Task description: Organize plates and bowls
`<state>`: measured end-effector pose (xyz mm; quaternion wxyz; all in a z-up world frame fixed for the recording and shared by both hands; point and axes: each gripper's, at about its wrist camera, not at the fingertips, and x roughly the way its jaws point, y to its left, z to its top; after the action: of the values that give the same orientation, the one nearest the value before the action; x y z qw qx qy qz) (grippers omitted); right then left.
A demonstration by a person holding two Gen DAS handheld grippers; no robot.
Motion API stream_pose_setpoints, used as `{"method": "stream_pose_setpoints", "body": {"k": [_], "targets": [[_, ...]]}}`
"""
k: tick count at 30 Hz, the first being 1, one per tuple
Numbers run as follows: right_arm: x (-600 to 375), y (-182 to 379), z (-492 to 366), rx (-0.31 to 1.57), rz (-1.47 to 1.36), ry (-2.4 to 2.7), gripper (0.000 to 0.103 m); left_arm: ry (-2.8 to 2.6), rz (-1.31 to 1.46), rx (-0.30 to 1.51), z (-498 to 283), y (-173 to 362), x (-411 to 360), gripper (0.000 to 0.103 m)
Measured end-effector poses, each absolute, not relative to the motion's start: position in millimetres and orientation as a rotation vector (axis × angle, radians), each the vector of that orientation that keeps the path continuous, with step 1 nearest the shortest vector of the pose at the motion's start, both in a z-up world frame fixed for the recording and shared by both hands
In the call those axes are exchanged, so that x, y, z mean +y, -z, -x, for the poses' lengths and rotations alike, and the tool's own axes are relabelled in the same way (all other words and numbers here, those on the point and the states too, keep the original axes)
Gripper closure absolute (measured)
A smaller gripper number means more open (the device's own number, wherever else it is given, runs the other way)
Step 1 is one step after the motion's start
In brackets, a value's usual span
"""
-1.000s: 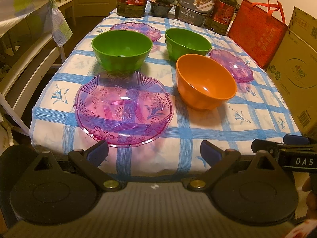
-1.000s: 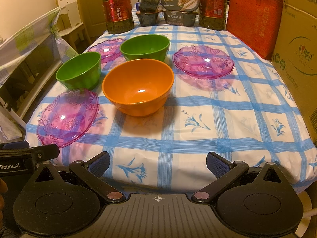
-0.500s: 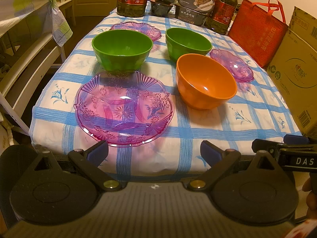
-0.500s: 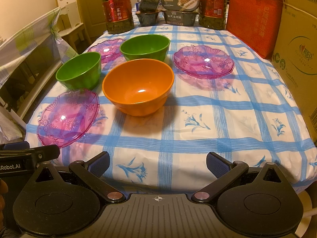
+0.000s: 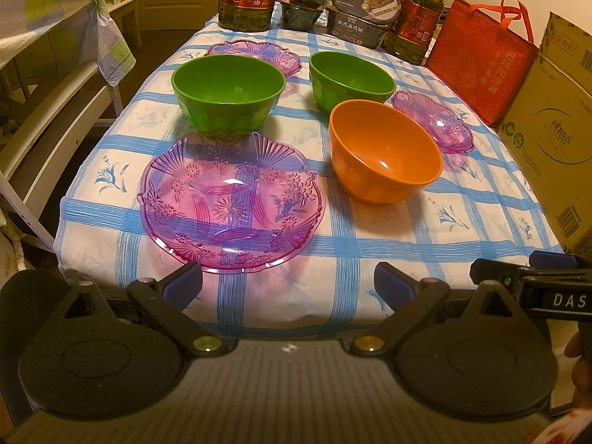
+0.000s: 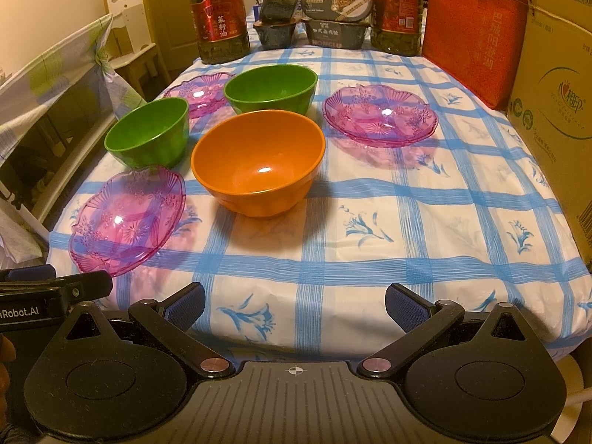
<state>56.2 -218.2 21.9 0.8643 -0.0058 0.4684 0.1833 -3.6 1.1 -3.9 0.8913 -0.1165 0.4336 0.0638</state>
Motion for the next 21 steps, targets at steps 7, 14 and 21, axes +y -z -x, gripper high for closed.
{"method": "stream_pose_setpoints", "body": {"k": [7,14,21], "targets": [[-218.2,-22.0,-56.1,0.982,0.011,-0.384,0.0,-0.132,0.241,0.9,3.6,3.8,1.0,0.005],[-217.5,-21.5,-56.2,0.981,0.01,-0.385,0.0,-0.133,0.242,0.901,3.6,3.9,1.1,0.005],[-216.6,-21.7,-56.1,0.981,0.01,-0.386,0.0,-0.132,0.242,0.901,3.6,3.8,1.1,0.005]]}}
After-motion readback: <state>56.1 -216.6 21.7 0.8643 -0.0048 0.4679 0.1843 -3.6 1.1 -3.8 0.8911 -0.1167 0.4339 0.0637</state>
